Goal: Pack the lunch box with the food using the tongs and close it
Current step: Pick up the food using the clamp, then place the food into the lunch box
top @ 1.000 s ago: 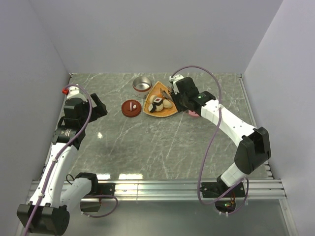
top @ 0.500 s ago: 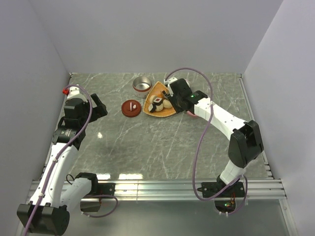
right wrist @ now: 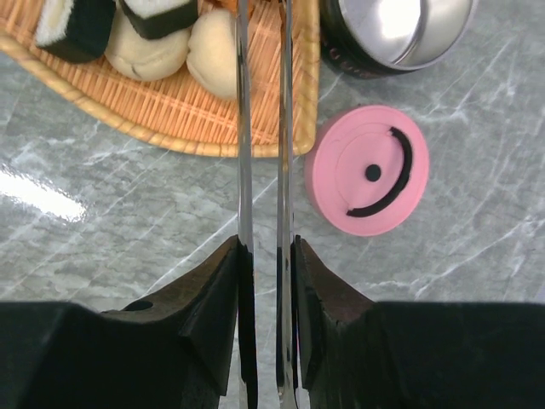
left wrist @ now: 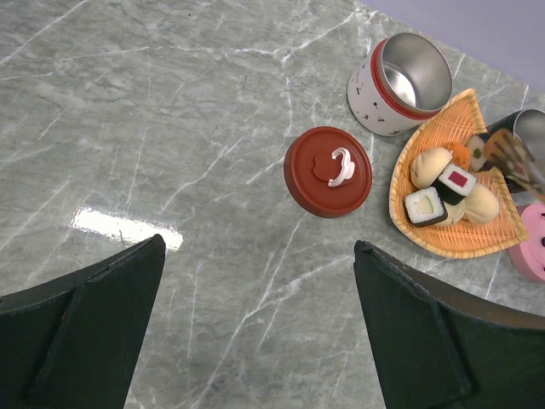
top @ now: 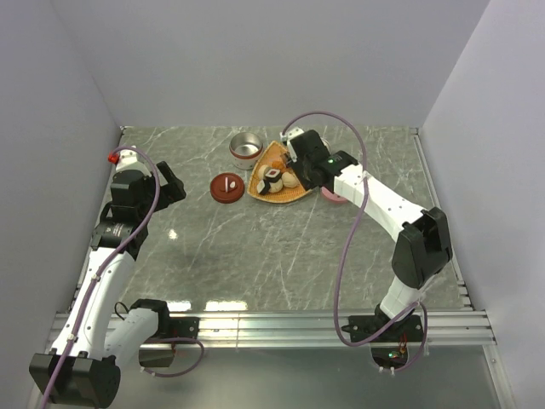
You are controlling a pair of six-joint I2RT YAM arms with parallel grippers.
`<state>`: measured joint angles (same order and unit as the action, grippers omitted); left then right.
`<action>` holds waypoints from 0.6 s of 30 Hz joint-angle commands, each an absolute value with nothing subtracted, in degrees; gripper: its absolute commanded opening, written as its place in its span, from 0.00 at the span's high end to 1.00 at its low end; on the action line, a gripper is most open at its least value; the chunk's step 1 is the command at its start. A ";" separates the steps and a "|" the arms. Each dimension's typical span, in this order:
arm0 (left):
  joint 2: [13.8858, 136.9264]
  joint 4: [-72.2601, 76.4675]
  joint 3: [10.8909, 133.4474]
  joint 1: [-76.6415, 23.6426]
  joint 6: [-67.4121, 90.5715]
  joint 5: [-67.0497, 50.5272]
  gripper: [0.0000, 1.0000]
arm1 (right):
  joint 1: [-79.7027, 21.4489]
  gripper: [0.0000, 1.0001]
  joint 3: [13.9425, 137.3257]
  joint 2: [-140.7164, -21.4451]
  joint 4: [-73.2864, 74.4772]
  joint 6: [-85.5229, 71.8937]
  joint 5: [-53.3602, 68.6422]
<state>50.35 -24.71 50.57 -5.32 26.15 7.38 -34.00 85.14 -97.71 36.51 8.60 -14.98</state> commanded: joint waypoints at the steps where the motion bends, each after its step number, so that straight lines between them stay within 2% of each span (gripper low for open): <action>1: 49.66 -22.94 50.27 -5.01 25.05 7.12 0.00 | -34.37 0.80 91.57 -95.63 36.30 9.14 -17.66; 8: 50.01 -22.41 49.92 -5.01 25.22 6.50 0.01 | -34.37 0.80 98.17 -95.10 39.46 9.67 -18.98; 18: 49.66 -22.59 50.01 -5.01 25.14 6.59 0.01 | -29.80 0.79 95.98 -94.83 39.81 8.62 -22.59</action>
<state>50.39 -24.62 49.89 -5.32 26.15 7.33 -32.16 95.94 -97.14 40.49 9.02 -20.01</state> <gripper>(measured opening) 0.995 0.353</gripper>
